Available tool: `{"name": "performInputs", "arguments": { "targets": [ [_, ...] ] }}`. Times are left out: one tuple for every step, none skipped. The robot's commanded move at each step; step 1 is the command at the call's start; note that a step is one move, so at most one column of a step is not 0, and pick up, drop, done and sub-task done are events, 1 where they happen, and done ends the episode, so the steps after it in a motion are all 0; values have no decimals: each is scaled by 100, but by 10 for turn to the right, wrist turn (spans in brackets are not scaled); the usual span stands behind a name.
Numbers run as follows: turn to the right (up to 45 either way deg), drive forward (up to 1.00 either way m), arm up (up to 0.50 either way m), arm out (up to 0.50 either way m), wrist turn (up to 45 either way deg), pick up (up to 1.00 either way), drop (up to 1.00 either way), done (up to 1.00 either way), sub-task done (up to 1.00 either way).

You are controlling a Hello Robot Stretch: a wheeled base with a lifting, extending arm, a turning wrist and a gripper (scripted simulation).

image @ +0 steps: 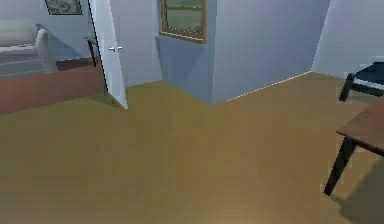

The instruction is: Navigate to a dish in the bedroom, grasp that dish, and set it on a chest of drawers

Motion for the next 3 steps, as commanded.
{"name": "performInputs", "arguments": {
  "targets": [
    [-120, 0, 0, 0, 0, 0, 0, 0, 0],
    [-30, 0, 0, 0, 0, 0, 0, 0, 0],
    [450, 0, 0, 0, 0, 0, 0, 0, 0]
  ]
}}
